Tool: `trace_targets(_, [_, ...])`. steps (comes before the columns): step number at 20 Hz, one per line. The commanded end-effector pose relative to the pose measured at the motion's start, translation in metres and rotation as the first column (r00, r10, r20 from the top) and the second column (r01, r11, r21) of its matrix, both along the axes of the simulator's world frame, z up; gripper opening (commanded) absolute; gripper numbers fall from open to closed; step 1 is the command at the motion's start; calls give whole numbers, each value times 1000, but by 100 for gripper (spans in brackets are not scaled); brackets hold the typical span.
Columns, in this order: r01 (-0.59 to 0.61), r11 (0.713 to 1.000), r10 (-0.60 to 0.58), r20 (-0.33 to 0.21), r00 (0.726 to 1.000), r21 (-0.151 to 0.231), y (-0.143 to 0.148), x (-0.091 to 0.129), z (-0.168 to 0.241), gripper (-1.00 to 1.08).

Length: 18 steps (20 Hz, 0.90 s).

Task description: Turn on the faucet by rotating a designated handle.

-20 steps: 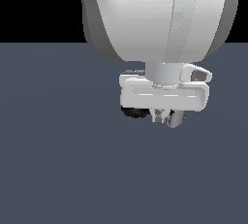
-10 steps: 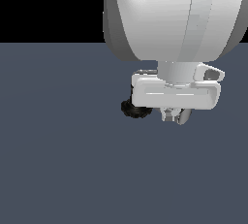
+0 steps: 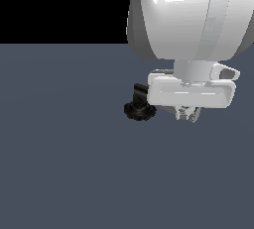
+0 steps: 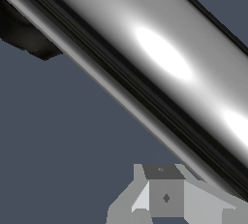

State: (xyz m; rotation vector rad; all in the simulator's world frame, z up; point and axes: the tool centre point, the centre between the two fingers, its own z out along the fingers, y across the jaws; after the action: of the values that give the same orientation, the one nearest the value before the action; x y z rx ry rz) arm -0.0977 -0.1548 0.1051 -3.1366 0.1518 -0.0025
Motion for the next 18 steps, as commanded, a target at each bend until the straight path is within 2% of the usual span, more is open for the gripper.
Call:
trace_targets(1, [-14,1000,14,6,1000,-2,-3,13,-1,-100])
trace_targets(18, [-6,1000,6,3,1000,-1,-51,53,-3,-100])
